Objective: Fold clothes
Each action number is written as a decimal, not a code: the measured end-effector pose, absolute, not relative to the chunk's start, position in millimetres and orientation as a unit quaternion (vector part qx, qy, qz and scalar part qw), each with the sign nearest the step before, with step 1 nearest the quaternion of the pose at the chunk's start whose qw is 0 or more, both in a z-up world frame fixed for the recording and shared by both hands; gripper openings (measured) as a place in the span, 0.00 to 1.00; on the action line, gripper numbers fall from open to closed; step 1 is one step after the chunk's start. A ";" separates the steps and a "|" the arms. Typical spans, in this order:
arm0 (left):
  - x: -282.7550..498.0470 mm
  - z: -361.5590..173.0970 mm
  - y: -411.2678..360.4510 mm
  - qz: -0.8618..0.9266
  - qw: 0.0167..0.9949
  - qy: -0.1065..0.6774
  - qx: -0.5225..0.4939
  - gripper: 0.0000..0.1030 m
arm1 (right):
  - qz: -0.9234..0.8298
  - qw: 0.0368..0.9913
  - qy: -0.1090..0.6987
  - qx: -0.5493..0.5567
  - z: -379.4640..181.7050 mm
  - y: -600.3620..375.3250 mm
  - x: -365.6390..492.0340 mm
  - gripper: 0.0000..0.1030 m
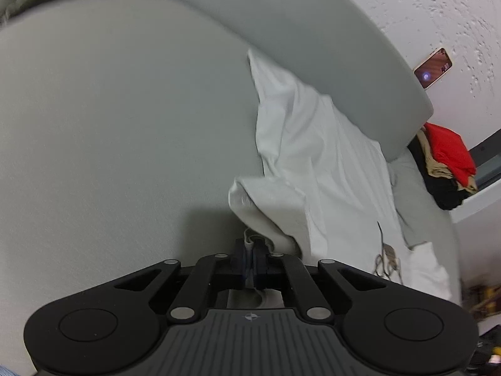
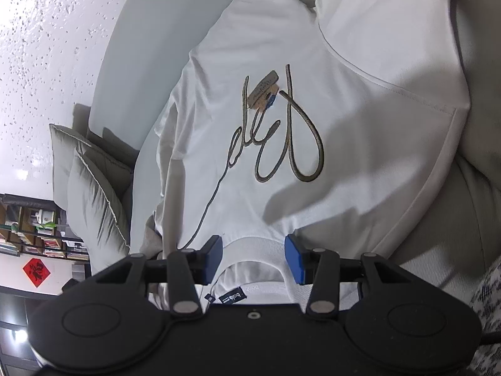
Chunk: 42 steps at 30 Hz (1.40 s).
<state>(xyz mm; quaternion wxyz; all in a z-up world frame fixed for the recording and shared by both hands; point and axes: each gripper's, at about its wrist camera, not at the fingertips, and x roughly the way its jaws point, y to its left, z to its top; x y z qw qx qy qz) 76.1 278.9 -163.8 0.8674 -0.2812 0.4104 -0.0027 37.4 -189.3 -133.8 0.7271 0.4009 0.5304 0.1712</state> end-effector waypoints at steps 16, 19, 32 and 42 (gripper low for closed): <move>50.7 -128.8 316.4 0.311 0.834 0.445 -0.098 0.00 | 0.164 0.769 0.528 0.320 -100.5 -174.9 37.0 0.67; 35.3 -107.6 307.5 0.313 0.851 0.413 -0.082 0.01 | 0.147 0.801 0.491 0.310 -85.2 -198.1 34.9 0.67; 61.3 -125.4 225.7 0.134 0.812 0.567 0.037 0.17 | 0.100 0.798 0.554 0.216 -90.1 -214.9 21.8 0.26; 69.2 -39.3 296.1 0.094 0.891 0.436 -0.088 0.53 | 0.213 0.823 0.437 0.293 27.1 -217.4 34.7 0.63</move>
